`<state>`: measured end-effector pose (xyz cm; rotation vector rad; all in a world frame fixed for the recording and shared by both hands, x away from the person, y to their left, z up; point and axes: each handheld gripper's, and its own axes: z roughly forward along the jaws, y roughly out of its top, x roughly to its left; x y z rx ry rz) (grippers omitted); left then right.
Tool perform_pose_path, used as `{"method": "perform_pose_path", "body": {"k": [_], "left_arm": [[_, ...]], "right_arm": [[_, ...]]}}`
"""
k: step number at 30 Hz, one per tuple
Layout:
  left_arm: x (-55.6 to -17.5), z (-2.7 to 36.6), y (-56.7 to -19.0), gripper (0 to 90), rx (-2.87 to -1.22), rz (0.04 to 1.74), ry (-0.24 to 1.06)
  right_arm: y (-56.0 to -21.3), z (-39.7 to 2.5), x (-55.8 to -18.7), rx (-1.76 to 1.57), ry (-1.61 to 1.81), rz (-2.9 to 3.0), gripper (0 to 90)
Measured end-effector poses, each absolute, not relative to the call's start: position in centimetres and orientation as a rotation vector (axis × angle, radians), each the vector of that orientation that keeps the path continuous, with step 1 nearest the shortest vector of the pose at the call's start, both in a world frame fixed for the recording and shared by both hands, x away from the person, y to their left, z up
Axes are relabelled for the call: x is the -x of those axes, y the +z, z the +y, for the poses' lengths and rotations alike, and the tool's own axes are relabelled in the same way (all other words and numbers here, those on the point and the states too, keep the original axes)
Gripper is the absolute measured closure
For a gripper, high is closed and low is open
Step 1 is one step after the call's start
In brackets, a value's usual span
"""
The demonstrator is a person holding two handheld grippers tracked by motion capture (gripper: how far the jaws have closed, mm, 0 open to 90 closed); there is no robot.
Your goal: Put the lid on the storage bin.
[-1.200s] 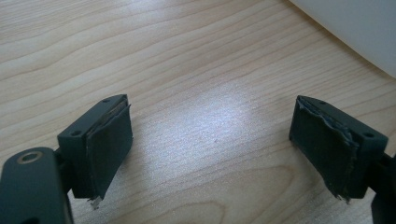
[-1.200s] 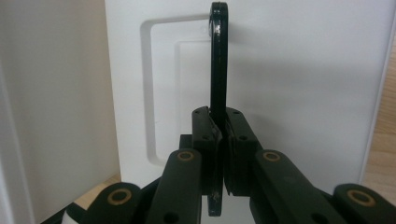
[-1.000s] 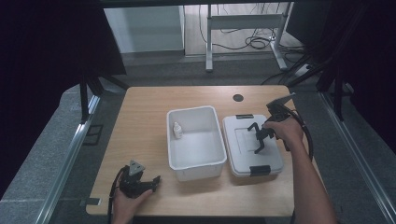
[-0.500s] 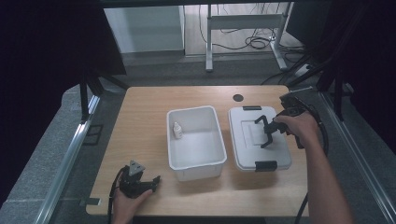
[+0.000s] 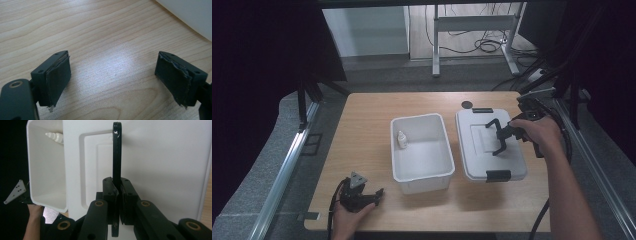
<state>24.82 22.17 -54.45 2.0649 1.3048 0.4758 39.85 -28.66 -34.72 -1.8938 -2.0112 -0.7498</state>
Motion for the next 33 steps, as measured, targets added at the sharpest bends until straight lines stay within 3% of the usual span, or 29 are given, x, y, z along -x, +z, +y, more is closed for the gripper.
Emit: {"method": "perform_pose_path", "body": {"k": [33], "left_arm": [[-24.8,22.2,-54.5,13.1,-2.066,1.305,0.477]], "right_arm": [[-33.1,-23.5,-40.5,1.846,-0.783,-1.984,84.5]]}}
